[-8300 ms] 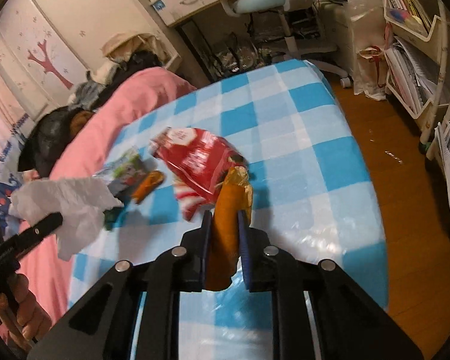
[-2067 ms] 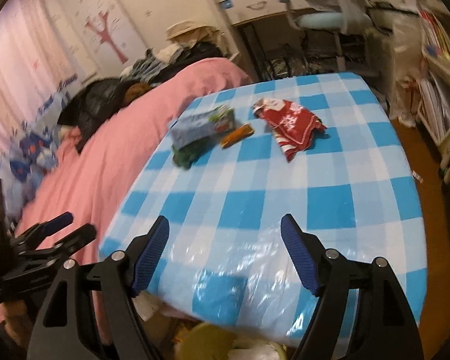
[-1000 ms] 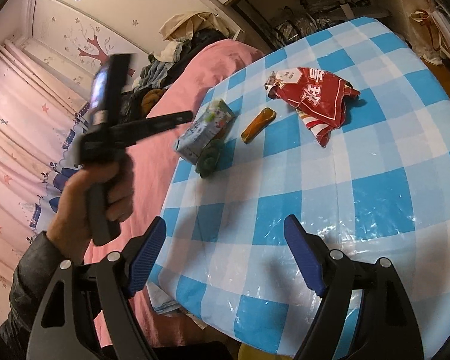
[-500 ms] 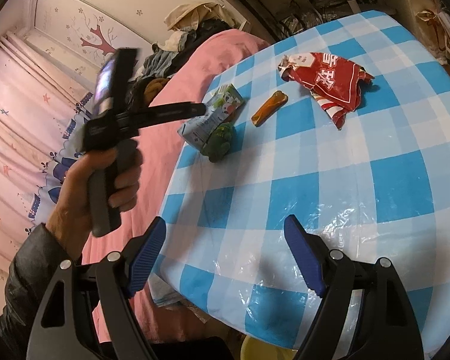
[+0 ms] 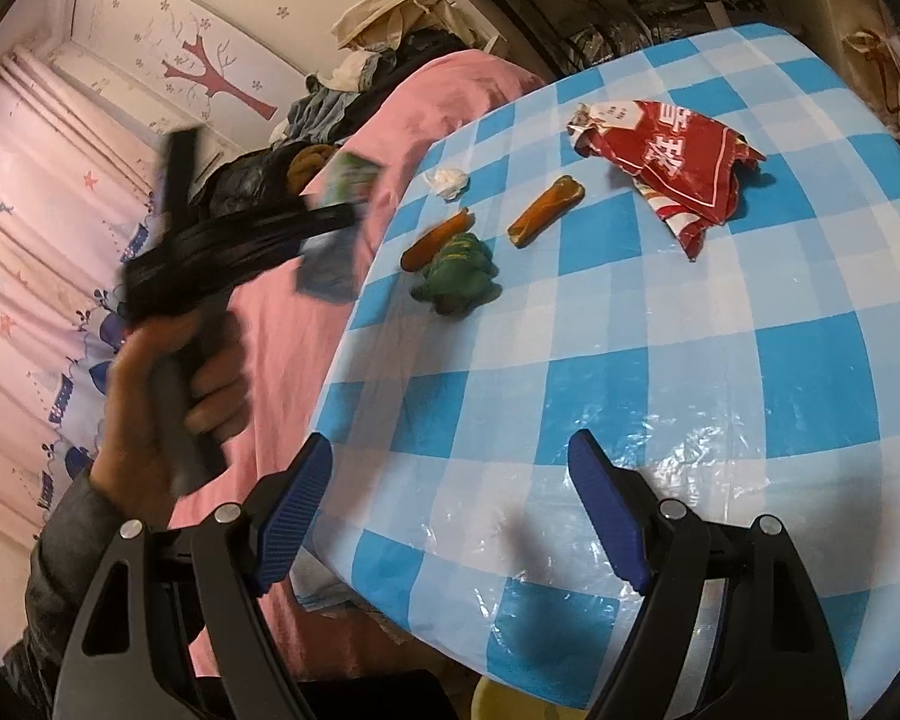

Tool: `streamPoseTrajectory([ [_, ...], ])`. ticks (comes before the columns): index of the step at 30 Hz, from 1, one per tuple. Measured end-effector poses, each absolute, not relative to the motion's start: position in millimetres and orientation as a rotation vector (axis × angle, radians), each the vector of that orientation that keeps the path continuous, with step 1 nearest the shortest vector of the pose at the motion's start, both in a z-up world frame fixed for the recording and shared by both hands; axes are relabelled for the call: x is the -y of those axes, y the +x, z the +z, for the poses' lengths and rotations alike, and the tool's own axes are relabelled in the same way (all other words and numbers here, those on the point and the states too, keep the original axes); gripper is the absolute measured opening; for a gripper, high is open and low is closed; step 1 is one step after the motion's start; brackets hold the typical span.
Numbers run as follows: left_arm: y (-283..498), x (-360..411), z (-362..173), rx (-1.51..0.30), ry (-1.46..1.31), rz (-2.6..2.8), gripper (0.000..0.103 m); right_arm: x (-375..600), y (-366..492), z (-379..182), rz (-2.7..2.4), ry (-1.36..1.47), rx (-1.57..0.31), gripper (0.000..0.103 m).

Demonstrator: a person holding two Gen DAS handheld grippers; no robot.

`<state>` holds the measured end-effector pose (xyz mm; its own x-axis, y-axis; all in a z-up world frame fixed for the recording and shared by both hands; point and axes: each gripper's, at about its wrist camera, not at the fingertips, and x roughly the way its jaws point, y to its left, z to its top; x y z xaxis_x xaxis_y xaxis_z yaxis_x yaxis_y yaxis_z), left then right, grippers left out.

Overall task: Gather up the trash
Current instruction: 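Grasp the milk carton with the left tool and lift it, then grasp the green knitted plush toy with the right tool while the left tool holds the carton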

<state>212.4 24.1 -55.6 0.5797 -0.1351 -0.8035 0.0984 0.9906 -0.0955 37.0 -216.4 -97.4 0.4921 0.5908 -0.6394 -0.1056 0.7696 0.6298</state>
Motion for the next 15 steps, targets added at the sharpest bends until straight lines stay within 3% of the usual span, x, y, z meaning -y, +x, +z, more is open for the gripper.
streamPoseTrajectory([
  [8, 96.3, -77.4, -51.5, -0.905, -0.357, -0.133, 0.045, 188.3, 41.2, -89.7, 0.424, 0.379, -0.934, 0.077],
  [15, 56.0, -95.4, -50.9, -0.856, -0.396, -0.105, 0.046, 141.6, 105.1, -96.7, 0.422, 0.253, -0.919, 0.077],
])
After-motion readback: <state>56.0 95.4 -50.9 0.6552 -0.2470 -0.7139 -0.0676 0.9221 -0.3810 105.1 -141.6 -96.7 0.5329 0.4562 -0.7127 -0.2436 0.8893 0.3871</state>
